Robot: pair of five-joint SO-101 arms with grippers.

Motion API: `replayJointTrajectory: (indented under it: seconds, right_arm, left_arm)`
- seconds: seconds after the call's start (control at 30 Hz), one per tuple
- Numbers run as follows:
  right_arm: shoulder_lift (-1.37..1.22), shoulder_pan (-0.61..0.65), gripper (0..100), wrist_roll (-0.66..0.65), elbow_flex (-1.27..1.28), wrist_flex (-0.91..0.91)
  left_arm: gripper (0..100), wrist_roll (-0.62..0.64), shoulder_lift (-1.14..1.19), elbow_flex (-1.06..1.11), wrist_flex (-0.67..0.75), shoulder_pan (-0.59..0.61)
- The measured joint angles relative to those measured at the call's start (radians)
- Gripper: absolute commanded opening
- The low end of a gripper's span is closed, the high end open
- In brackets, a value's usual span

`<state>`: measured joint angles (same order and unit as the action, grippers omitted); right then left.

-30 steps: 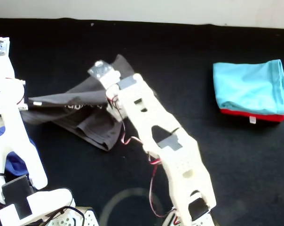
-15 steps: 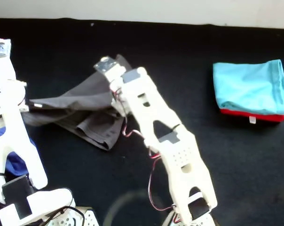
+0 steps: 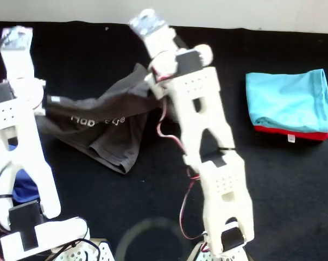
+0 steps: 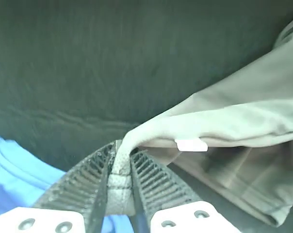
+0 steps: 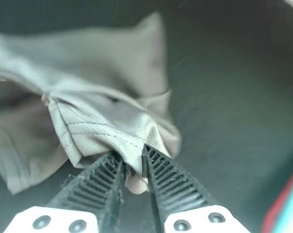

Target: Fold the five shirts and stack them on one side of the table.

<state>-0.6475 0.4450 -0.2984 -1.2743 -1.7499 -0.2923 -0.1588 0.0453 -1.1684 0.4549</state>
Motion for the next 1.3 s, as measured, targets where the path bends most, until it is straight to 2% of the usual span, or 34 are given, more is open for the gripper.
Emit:
replayJointTrajectory:
  seconds: [0.27,0.4,0.6,0.73,0.93,1.07,1.17,1.3]
  right_arm:
    - [0.140,-0.127,0.6,0.000,-0.100,-0.002]
    - [0.244,-0.137,0.6,0.000,-0.103,-0.003]
    - [0.384,-0.141,0.6,-0.008,-0.103,0.006]
    - [0.471,-0.186,0.6,-0.061,-0.103,0.081]
    - [0.549,-0.236,0.6,-0.075,-0.107,0.140]
    - [0.569,-0.236,0.6,-0.075,-0.107,0.133]
    - [0.557,-0.235,0.6,-0.075,-0.110,0.057]
    - [0.497,-0.218,0.6,-0.068,-0.091,-0.003]
  left_arm:
    - [1,0.000,0.000,-0.459,-0.199,-0.078]
    - [1,0.000,-0.002,-0.624,-0.233,-0.118]
    - [1,0.000,-0.008,-0.712,-0.262,-0.187]
    - [1,0.000,-0.008,-0.818,-0.262,-0.192]
    - [1,0.000,-0.008,-0.941,-0.262,-0.201]
    - [1,0.000,-0.008,-0.959,-0.272,-0.201]
    - [1,0.000,-0.008,-0.954,-0.318,-0.201]
    - [1,-0.002,-0.009,-0.841,-0.364,-0.201]
